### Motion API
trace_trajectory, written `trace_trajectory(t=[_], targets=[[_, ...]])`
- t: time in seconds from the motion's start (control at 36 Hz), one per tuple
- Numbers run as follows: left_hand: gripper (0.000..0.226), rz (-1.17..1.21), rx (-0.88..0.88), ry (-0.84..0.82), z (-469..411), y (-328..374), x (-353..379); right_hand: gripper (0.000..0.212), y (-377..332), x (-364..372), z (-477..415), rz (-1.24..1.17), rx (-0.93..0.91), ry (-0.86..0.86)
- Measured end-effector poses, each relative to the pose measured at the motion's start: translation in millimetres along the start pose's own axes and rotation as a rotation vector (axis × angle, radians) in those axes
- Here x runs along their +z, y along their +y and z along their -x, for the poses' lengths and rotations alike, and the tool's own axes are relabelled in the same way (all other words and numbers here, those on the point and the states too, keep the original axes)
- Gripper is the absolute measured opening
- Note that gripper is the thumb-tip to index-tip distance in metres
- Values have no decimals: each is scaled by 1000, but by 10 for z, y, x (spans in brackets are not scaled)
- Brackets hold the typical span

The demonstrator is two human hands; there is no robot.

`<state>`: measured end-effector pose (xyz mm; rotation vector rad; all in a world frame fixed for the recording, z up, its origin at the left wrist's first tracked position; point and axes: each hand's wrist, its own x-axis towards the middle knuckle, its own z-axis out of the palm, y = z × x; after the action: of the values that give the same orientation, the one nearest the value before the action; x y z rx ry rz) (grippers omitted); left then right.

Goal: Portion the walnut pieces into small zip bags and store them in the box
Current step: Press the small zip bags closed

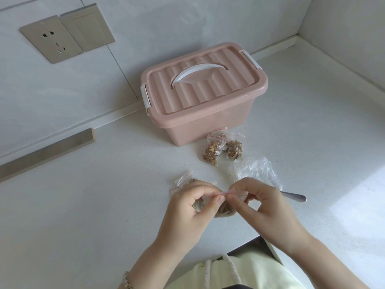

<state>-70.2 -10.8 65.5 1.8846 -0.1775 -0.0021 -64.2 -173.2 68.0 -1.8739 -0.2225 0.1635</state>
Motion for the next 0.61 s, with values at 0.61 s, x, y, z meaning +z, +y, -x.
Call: trace_trajectory(t=[0.61], targets=[[11,-187,49,-39,-141,-179,-141,8,291,-158,-236,214,-126,-56]])
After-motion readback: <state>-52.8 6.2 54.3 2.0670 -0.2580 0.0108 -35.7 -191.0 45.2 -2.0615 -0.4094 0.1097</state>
